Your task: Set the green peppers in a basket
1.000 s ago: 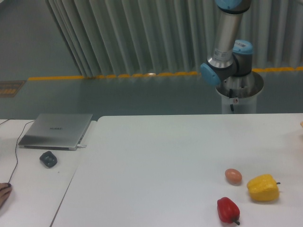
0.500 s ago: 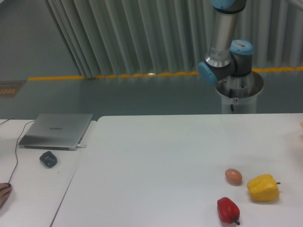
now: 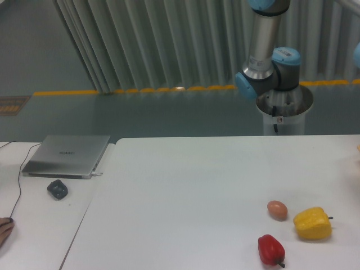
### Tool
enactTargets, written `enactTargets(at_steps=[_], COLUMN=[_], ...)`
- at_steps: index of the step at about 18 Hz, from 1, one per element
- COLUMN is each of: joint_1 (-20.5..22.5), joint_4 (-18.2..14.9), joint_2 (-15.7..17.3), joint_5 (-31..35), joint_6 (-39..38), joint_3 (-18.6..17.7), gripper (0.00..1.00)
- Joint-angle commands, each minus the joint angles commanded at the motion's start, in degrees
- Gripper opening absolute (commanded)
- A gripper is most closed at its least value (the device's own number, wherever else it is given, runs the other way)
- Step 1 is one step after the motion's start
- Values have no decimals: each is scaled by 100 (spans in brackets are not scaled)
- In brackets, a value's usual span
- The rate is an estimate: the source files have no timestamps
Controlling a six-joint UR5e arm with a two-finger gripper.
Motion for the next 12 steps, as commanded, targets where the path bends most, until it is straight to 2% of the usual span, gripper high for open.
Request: enactTargets(at_steps=[12], joint_1=[-203], joint_4=[0], joint_2=[9], joint_5=[-9], joint_6=[-90], joint_3=[0], gripper=[100])
